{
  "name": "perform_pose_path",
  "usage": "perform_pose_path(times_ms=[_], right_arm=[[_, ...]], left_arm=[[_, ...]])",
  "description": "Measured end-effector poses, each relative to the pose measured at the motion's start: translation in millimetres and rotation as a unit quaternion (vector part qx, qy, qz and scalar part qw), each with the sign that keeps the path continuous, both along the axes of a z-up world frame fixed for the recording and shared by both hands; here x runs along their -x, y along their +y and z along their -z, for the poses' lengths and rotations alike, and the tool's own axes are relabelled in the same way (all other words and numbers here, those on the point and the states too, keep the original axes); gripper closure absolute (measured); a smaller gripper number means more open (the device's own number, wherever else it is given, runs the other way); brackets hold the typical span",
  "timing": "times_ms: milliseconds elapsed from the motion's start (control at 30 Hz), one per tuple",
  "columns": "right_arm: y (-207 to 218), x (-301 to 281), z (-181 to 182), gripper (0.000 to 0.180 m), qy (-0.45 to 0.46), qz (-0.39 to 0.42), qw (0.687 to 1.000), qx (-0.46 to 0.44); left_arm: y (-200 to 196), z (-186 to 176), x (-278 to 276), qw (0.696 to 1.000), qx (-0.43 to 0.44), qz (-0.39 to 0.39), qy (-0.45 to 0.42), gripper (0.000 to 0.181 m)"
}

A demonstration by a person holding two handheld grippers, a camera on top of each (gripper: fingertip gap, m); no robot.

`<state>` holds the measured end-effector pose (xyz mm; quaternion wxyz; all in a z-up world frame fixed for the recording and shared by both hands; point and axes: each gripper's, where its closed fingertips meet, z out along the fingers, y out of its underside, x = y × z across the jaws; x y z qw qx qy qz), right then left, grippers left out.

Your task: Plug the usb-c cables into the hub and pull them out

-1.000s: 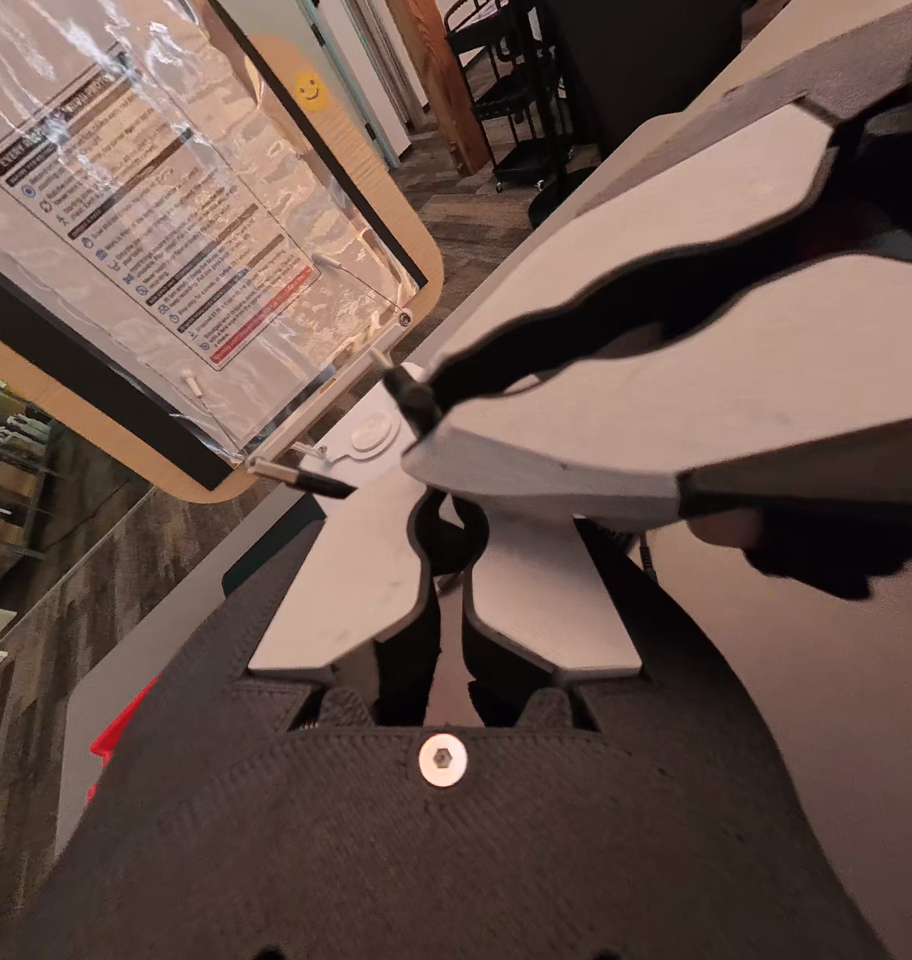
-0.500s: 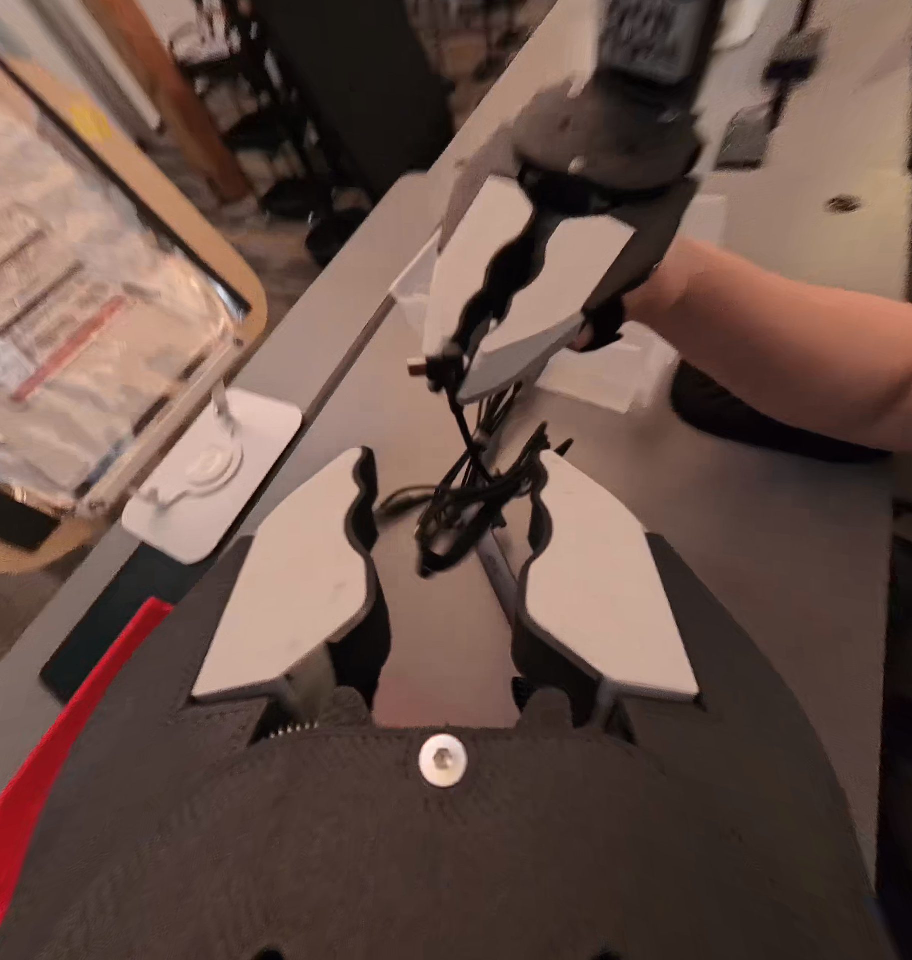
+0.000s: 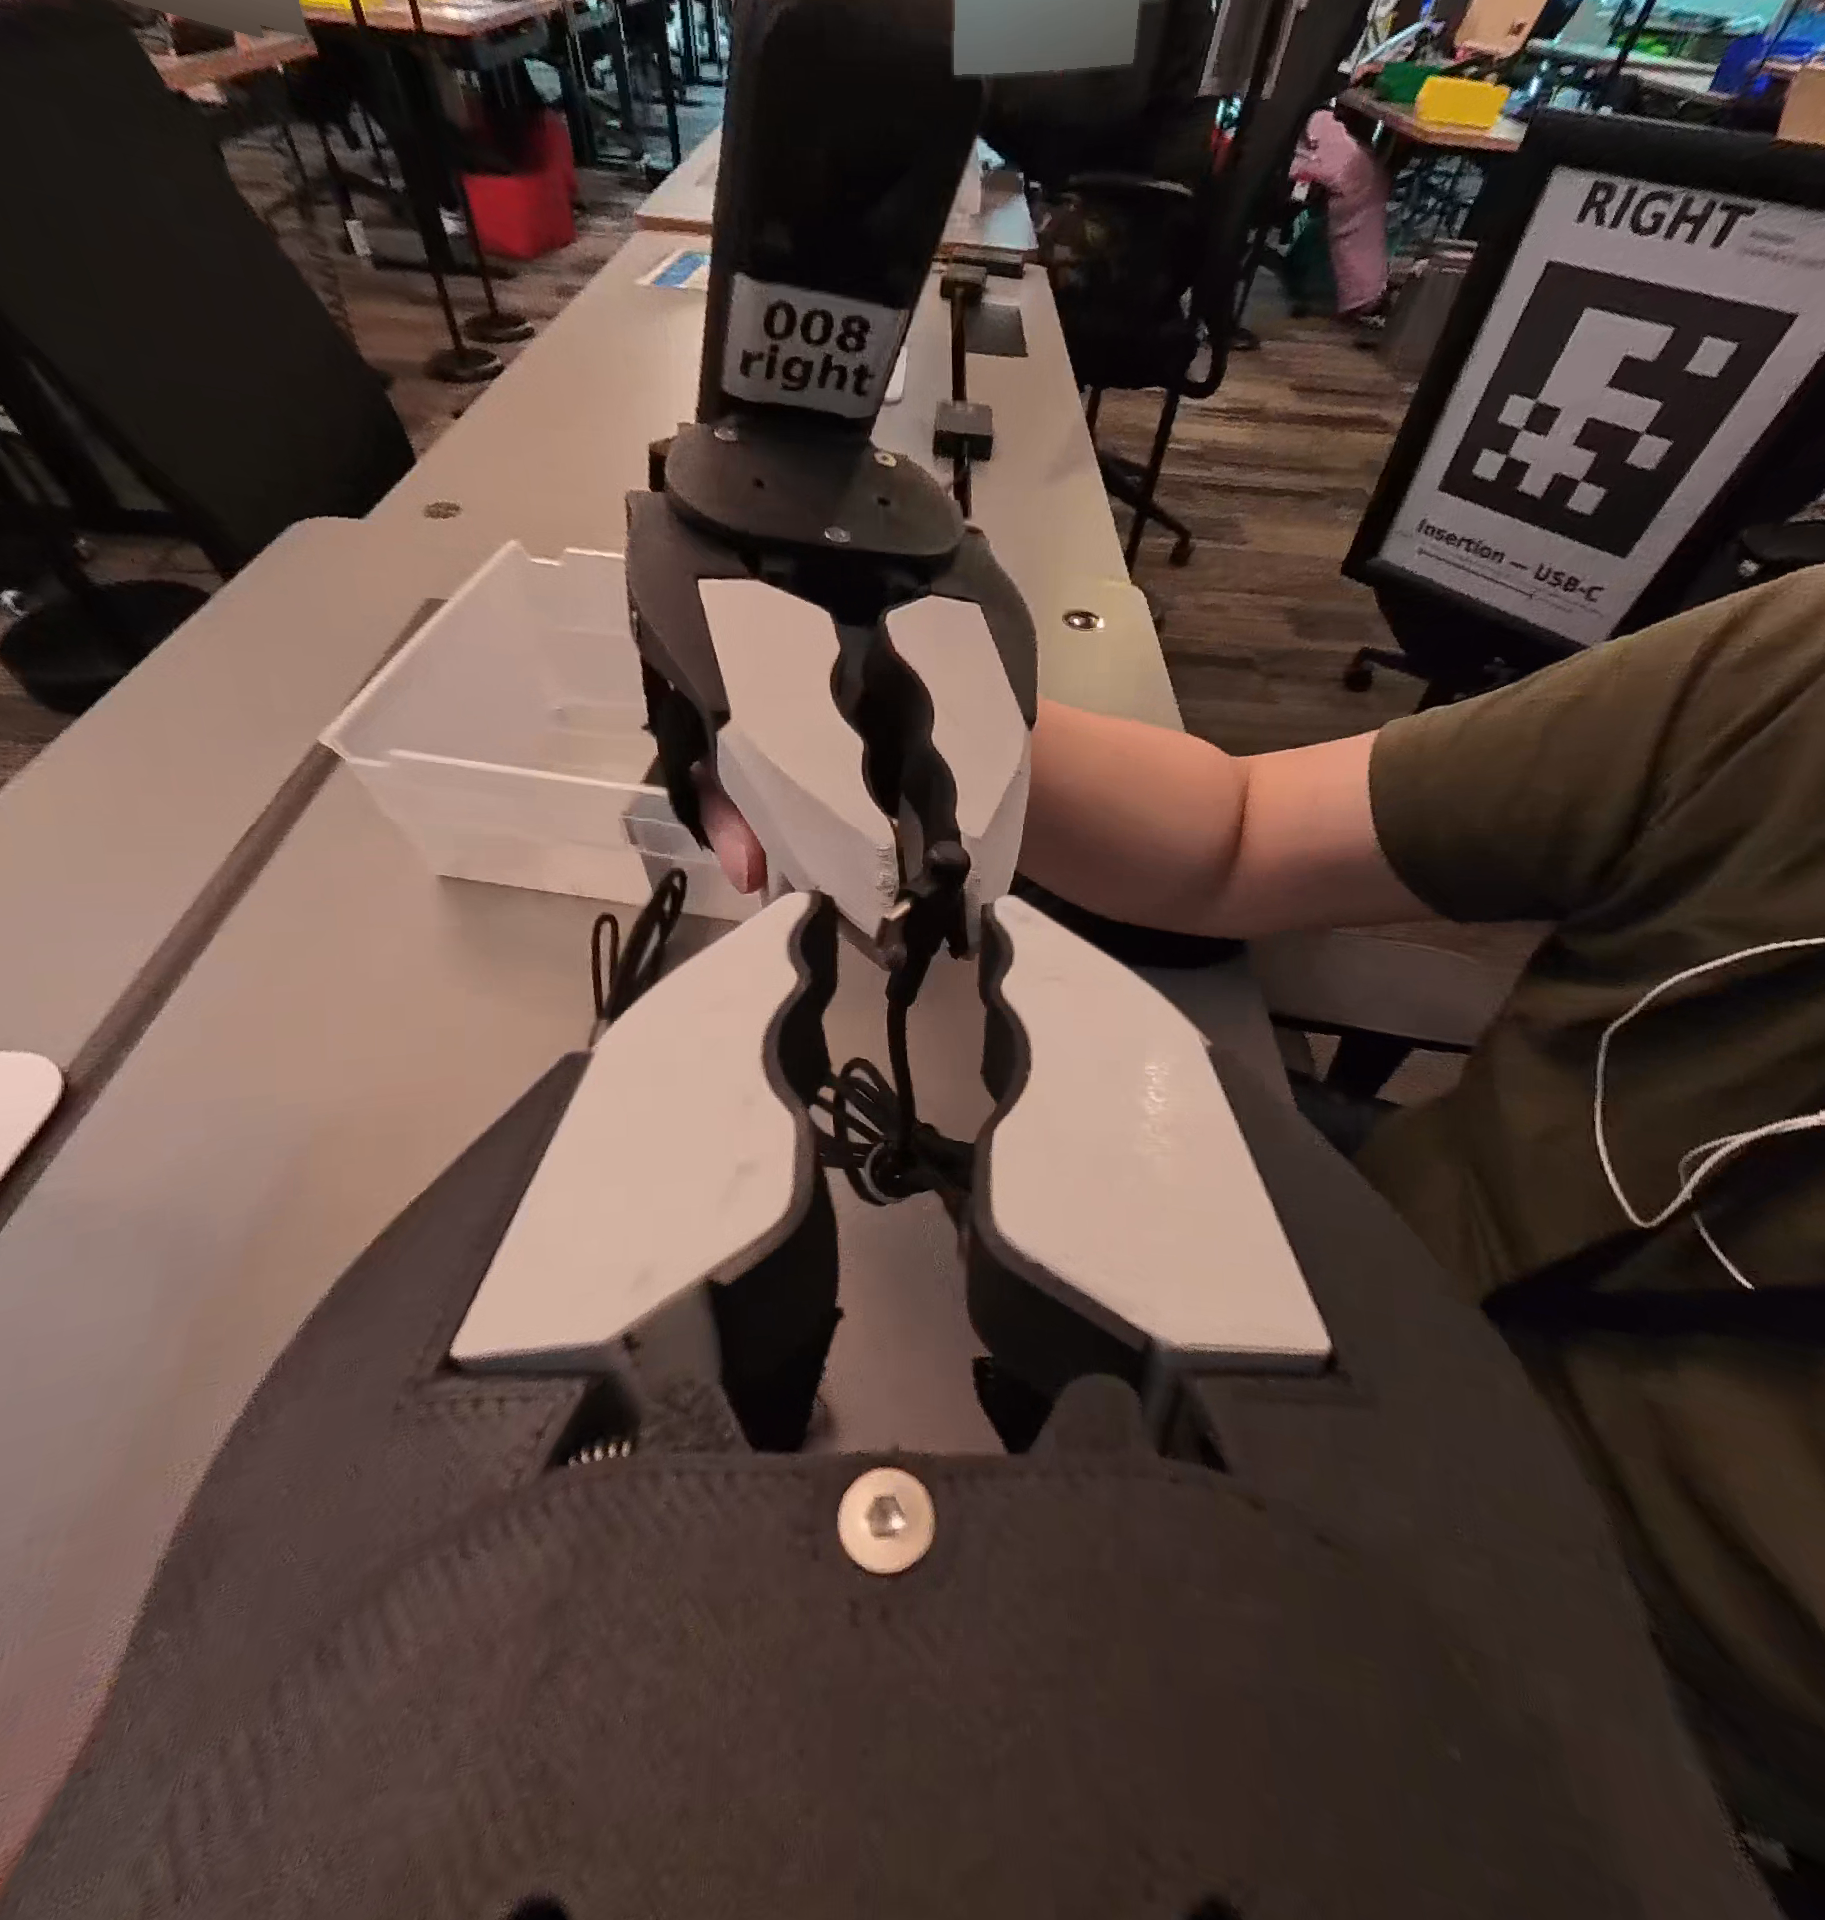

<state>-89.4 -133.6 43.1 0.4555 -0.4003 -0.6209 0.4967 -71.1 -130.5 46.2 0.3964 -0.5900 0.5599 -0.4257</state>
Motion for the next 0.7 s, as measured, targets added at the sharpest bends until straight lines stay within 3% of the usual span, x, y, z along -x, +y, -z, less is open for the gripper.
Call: perform_pose_path(times_ms=[67, 267, 467, 700], right_arm=[[5, -2, -2, 0.172, 0.005, 0.011, 1.0, 0.006], [19, -4, -5, 0.172, 0.015, 0.046, 0.999, 0.023], [36, 0, -18, 0.171, 0.065, 0.094, 0.992, 0.058], [35, 4, -26, 0.17, 0.105, 0.065, 0.984, 0.128]], left_arm=[[5, -5, 0, 1.0, -0.018, -0.011, -0.017, 0.17], [16, -8, 0, 0.994, -0.09, -0.056, -0.012, 0.175], [32, -18, 6, 0.989, -0.088, -0.118, -0.029, 0.175], [32, -26, 10, 0.989, -0.07, -0.121, -0.053, 0.175]])
